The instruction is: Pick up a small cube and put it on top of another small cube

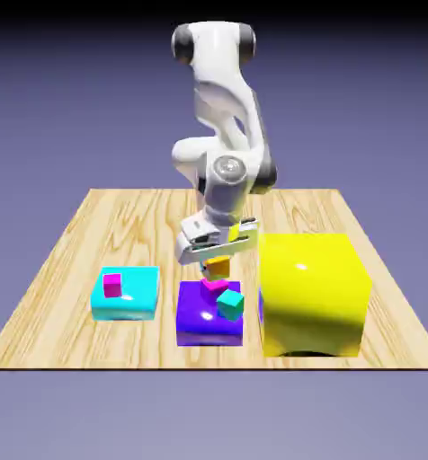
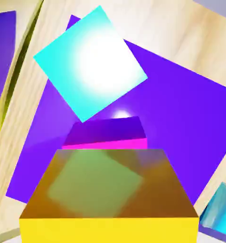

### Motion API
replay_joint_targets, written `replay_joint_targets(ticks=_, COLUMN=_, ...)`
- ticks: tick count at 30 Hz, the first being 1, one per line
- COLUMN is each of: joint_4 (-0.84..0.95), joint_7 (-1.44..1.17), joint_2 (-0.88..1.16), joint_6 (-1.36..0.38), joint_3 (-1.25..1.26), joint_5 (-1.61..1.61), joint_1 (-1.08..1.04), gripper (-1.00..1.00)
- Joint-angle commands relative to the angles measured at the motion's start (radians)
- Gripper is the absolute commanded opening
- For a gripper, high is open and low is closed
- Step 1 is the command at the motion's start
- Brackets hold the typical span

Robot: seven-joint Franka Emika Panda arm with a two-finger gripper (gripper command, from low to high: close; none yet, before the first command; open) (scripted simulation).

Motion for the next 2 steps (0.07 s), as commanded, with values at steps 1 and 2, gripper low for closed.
replay_joint_targets(ticks=1, joint_4=0.000, joint_7=0.000, joint_2=0.000, joint_6=0.000, joint_3=0.000, joint_5=0.000, joint_1=0.000, gripper=1.00)
replay_joint_targets(ticks=2, joint_4=0.021, joint_7=-0.001, joint_2=-0.022, joint_6=-0.043, joint_3=0.002, joint_5=0.002, joint_1=0.002, gripper=1.00)
